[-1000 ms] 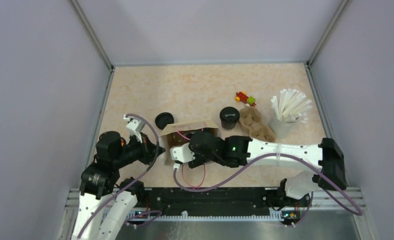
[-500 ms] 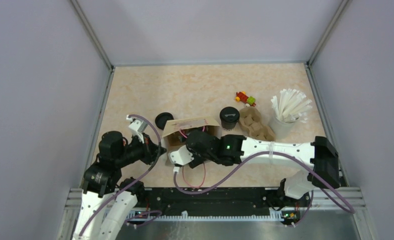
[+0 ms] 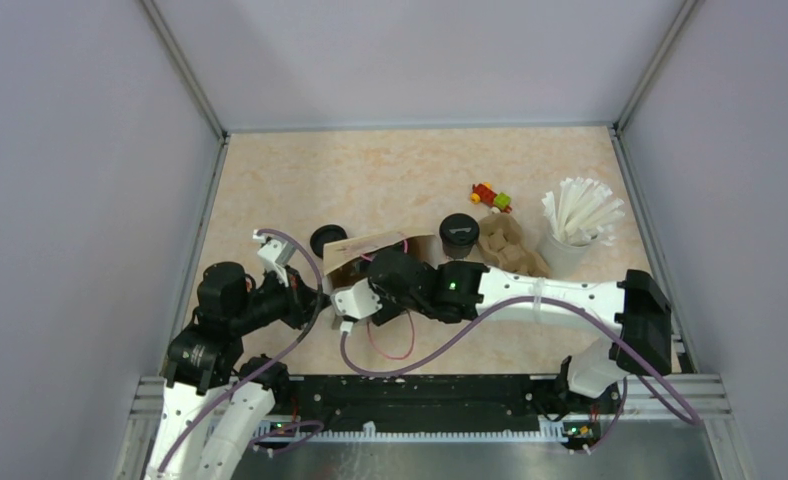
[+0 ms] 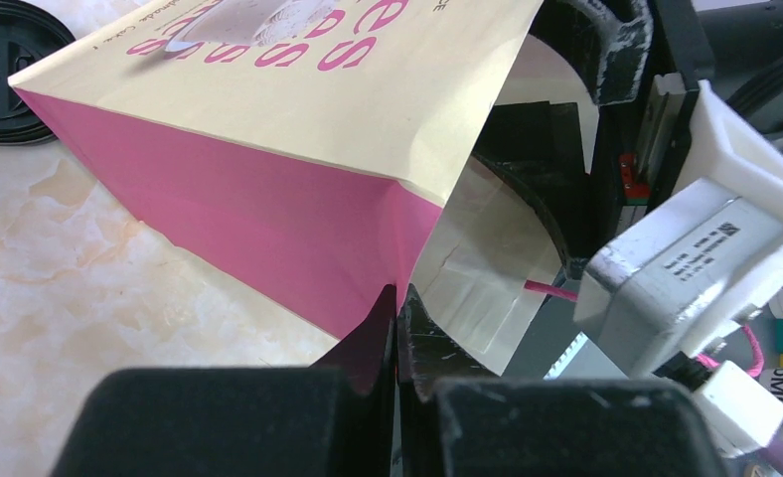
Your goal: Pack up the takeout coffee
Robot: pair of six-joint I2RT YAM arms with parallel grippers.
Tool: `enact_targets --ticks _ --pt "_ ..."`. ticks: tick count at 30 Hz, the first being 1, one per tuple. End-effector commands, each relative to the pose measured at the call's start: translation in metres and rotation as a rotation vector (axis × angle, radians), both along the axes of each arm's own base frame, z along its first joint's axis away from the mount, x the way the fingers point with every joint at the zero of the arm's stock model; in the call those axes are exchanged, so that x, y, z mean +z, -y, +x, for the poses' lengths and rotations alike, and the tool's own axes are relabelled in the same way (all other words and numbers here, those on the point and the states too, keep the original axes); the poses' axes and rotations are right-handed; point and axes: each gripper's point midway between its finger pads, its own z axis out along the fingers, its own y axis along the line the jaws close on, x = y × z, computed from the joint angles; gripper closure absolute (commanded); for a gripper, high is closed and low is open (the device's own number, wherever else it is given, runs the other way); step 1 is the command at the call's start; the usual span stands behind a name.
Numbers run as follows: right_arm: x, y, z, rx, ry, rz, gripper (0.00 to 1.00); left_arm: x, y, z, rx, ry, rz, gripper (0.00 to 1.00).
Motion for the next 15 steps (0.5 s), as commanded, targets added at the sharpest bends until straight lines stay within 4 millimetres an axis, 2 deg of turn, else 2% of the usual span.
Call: enact_targets --ticks 1,6,15 --pt "0.004 0.008 0.002 0.0 0.01 0.014 0.34 0.009 0.001 0.001 -0.01 0.037 -0.012 1.0" --pt "-0.008 0.013 -0.001 0.027 0.008 -0.022 0.34 0.009 0.002 0.002 -0.007 0.033 -0.018 1.0" --pt "-0.005 0.018 0.004 0.002 0.019 -0.012 0.35 0.011 0.003 0.001 -0.011 0.03 -0.022 1.0"
